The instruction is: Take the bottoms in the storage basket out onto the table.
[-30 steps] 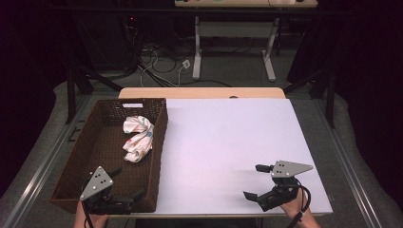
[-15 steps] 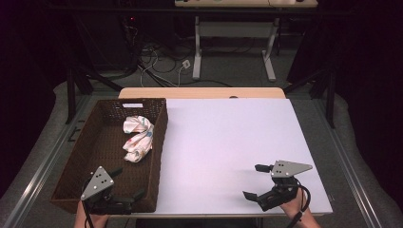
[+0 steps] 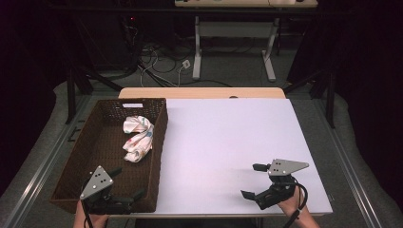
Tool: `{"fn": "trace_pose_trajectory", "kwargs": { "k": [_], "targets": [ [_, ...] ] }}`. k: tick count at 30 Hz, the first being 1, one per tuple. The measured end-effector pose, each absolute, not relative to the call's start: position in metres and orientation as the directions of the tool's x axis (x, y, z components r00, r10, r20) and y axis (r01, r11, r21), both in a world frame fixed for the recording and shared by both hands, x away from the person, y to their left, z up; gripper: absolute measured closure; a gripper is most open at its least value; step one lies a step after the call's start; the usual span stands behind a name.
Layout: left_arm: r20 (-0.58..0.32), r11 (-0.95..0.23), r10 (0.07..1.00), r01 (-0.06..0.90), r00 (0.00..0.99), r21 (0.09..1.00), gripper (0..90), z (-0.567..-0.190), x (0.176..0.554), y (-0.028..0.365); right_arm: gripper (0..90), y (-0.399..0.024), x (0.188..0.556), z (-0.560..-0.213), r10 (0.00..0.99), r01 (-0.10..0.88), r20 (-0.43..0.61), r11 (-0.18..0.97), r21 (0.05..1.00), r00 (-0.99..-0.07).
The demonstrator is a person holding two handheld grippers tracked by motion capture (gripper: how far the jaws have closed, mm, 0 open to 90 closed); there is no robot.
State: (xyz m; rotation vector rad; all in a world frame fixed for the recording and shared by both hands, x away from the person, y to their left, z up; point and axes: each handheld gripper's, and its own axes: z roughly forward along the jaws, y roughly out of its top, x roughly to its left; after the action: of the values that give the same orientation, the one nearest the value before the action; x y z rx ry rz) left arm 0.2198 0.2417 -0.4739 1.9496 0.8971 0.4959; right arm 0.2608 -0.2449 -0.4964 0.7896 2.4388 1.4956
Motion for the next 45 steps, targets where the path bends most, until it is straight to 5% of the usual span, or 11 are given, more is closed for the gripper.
{"fn": "trace_pose_trajectory", "kwargs": {
  "k": [45],
  "targets": [
    [-0.031, -0.39, 0.781, 0.526, 0.624, 0.755, 0.0, -0.438, 0.263, 0.238, 0.0, -0.241, 0.261, -0.496, 0.52, 0.348, 0.124, 0.358, 0.866, -0.845]
  ]
}}
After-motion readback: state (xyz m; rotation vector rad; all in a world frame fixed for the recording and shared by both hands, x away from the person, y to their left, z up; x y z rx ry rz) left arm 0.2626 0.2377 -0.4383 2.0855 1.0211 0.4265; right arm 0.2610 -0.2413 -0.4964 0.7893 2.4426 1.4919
